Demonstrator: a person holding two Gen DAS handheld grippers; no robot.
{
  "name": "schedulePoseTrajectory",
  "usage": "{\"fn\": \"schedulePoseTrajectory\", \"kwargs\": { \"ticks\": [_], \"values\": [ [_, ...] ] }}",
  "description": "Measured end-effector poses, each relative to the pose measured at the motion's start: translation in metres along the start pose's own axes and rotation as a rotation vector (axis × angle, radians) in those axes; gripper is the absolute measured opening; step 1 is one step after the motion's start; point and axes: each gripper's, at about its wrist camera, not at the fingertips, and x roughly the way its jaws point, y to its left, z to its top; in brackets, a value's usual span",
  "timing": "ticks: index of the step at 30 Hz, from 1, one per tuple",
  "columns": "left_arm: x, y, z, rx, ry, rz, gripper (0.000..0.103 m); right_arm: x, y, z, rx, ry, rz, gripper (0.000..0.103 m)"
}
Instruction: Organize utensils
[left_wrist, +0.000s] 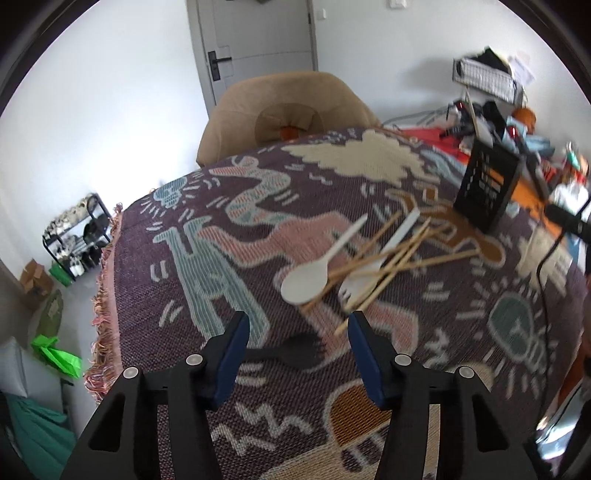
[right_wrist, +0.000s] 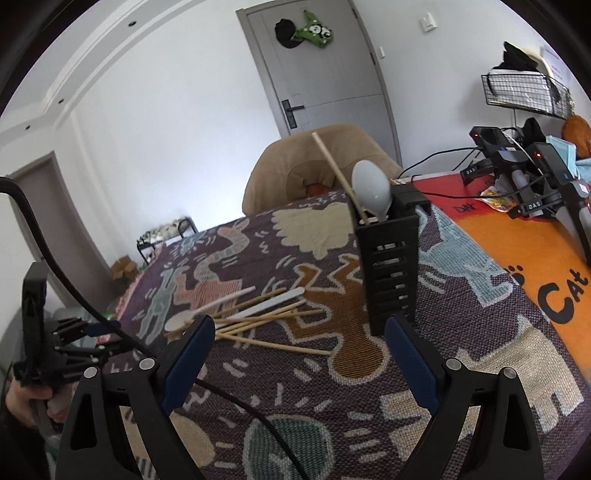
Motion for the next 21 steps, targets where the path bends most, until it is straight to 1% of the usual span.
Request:
{"fn": "schedulePoseTrajectory", "kwargs": {
  "ticks": [1, 3, 8, 10, 14, 16, 20, 21],
  "values": [
    [0.003, -0.002, -0.003, 0.015, 0.007, 0.002, 0.052, 0.001, 0.001, 0.0, -0.002, 0.003, 0.001, 0.093],
    [0.008, -0.005, -0.009, 0.04, 0.022, 0.008, 0.048, 0.004, 0.003, -0.001, -0.008, 0.008, 0.0, 0.093],
    [0.022, -0.011, -0.018, 0.081, 0.05, 0.009, 0.047, 0.01, 0.004, -0.002, -0.015, 0.02, -0.002, 0.093],
    [0.027, -0.015, -0.02, 0.101, 0.059, 0.011, 0.042, 0.011, 0.004, -0.004, -0.015, 0.024, -0.003, 0.093],
    [0.039, -0.022, -0.025, 0.145, 0.082, 0.025, 0.04, 0.015, 0.005, -0.006, -0.027, 0.038, -0.003, 0.093],
    [0.045, -0.024, -0.027, 0.16, 0.096, 0.035, 0.036, 0.017, 0.008, -0.007, -0.038, 0.042, -0.001, 0.093],
    [0.047, -0.021, -0.029, 0.164, 0.073, 0.03, 0.036, 0.022, 0.015, -0.008, -0.059, 0.059, 0.012, 0.093],
    [0.048, -0.02, -0.029, 0.156, 0.067, 0.022, 0.033, 0.024, 0.017, -0.008, -0.064, 0.062, 0.016, 0.093]
  ]
}}
